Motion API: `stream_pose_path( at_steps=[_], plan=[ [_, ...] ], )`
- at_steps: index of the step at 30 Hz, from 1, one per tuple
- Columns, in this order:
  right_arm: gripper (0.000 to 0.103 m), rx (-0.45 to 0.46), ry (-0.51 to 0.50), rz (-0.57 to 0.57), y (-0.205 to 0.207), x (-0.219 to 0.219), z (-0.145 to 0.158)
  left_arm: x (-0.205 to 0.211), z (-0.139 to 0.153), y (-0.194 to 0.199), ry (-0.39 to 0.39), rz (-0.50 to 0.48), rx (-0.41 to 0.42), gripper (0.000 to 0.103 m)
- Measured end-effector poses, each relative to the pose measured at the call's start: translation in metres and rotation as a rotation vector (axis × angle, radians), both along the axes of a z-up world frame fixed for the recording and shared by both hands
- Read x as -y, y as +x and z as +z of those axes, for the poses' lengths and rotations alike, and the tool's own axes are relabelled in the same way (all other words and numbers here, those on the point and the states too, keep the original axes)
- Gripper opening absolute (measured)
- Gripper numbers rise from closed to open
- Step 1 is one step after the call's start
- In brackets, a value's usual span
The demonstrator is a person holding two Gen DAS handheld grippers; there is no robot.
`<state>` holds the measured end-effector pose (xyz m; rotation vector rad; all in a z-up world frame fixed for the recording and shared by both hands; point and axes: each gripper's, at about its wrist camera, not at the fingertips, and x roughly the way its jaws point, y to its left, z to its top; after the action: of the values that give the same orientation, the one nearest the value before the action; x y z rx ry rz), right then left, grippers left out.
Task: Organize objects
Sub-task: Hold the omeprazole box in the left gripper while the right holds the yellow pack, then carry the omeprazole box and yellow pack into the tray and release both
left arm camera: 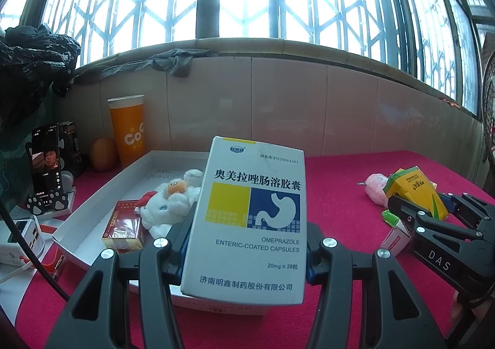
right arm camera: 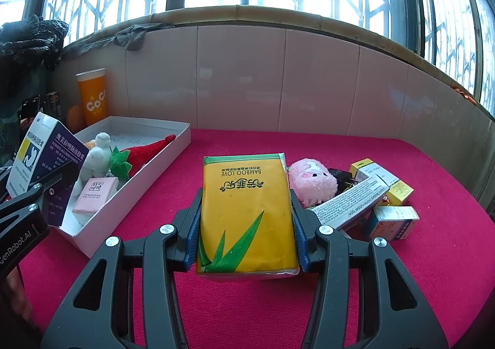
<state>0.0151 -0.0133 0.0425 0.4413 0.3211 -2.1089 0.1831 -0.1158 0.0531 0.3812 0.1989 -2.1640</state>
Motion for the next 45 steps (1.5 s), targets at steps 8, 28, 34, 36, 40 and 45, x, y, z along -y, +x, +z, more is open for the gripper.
stream_pose_path(
  at_steps=[8,28,34,36,40,45],
  plan=[
    [0.048,0.0,-0.003,0.022,0.002,0.0,0.002,0.013,0.004,0.016,0.018,0.039,-0.006,0.053],
    [0.048,-0.095,0.018,0.173,0.044,0.044,0.039,0.069,0.035,0.058,0.041,0.152,-0.018,0.053],
    [0.048,-0.076,0.026,0.23,0.055,0.07,0.05,0.093,0.04,0.065,0.072,0.17,-0.008,0.053],
    [0.048,-0.06,0.032,0.244,0.056,0.079,0.053,0.099,0.041,0.065,0.08,0.167,-0.002,0.053],
    [0.048,-0.026,0.047,0.261,0.056,0.1,0.059,0.112,0.043,0.06,0.109,0.145,0.002,0.053],
    [0.048,-0.018,0.041,0.277,0.061,0.118,0.066,0.128,0.046,0.055,0.141,0.13,-0.005,0.053]
  ],
)
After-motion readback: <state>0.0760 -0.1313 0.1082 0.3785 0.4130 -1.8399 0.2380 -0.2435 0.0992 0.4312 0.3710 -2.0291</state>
